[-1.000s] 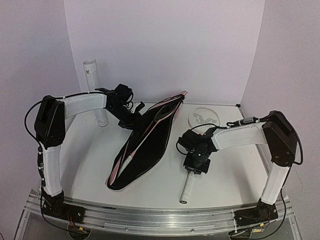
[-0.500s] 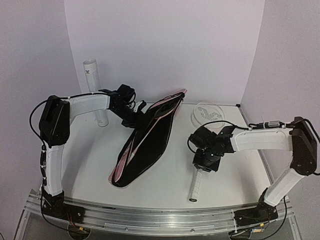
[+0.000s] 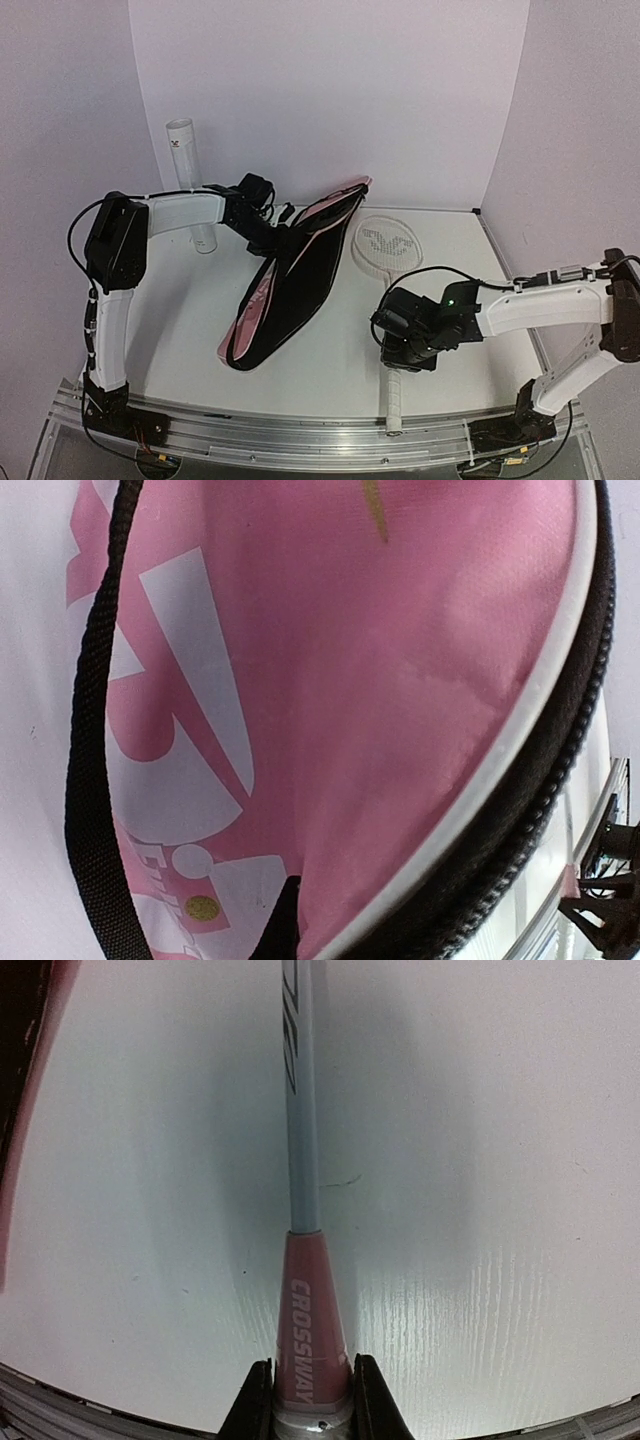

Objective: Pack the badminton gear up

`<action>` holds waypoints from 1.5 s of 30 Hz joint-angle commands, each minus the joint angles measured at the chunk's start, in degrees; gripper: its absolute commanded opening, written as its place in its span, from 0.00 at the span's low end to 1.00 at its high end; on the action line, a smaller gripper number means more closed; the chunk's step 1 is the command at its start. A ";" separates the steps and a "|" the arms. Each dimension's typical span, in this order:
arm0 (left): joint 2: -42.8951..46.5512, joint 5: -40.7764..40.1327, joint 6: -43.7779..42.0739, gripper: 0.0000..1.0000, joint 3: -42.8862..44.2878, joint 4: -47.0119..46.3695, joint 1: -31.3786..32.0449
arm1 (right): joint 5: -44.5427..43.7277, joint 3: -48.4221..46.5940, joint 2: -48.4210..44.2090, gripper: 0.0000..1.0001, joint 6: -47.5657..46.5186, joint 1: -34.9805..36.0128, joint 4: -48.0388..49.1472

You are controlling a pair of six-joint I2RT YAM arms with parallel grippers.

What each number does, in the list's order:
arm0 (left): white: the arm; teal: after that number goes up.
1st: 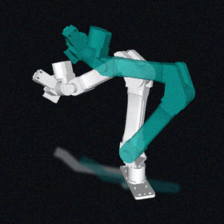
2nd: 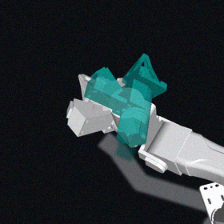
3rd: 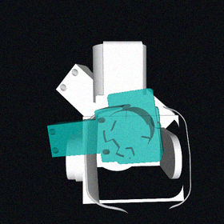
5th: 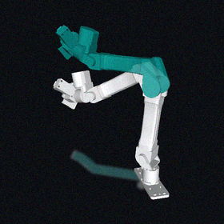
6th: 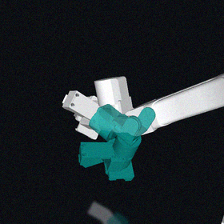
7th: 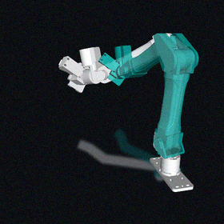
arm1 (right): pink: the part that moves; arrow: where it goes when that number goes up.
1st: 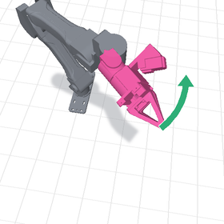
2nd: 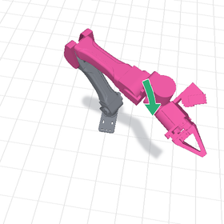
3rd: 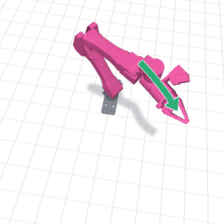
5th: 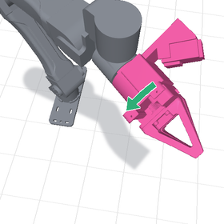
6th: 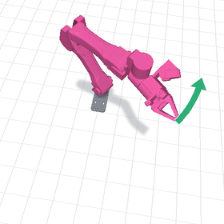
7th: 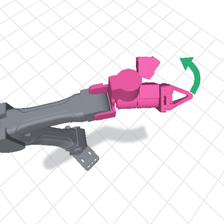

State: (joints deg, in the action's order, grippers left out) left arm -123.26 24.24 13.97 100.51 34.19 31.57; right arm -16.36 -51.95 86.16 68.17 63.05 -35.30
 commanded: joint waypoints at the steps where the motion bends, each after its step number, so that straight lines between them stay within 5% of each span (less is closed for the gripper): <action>1: -2.26 -3.71 0.56 0.00 3.12 -2.78 -0.27 | -8.48 0.44 -4.87 0.00 4.25 1.82 -0.38; 20: -8.66 -8.60 0.54 0.00 12.18 -3.48 -0.01 | -12.31 -4.75 -8.27 0.00 3.50 16.02 -17.99; 45: -3.08 -11.65 -9.11 0.00 15.91 8.50 4.33 | -6.86 -28.16 13.87 0.00 -9.33 10.78 -27.52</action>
State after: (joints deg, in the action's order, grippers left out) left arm -131.23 15.49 9.77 112.54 42.93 34.38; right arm -23.57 -73.00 96.76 63.84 76.98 -60.00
